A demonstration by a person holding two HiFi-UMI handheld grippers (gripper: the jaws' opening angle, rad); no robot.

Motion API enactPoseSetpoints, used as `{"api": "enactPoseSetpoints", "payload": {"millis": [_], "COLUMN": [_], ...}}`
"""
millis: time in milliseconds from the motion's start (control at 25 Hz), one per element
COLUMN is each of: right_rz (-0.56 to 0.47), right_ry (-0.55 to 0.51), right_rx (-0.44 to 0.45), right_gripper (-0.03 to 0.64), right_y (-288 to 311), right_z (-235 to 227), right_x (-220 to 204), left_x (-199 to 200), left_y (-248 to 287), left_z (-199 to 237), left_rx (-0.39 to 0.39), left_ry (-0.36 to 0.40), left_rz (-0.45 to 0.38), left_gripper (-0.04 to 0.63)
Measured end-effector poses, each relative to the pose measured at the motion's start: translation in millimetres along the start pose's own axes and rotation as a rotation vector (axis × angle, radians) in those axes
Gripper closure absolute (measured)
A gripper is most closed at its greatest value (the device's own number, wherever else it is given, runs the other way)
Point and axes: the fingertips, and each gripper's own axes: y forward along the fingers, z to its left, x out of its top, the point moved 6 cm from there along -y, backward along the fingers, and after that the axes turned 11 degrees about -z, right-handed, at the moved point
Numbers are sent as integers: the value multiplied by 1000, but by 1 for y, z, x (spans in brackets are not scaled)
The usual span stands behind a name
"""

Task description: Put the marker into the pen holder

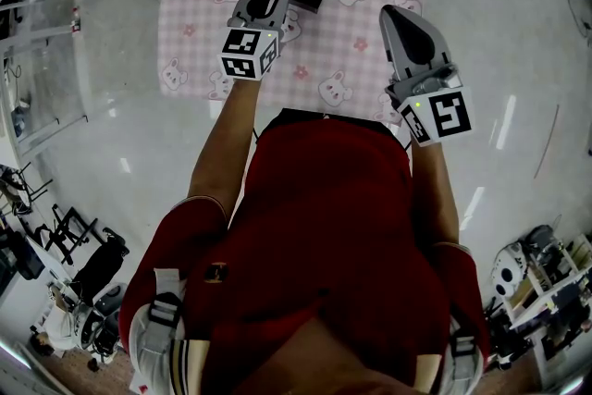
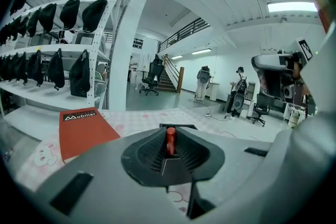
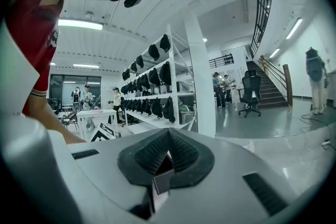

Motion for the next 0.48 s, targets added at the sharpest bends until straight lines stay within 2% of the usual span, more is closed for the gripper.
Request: {"api": "enactPoseSetpoints", "payload": {"millis": [480], "right_rz": [5], "right_ry": [1], "right_rx": [7], "right_gripper": [618], "right_y": [1], "right_z": [0], "right_x": [-1], "left_x": [-3], "left_y": [3], "left_z": [-1], "left_rx": [-1], "left_ry": [14], "left_rz": [8], "left_gripper": [541]}}
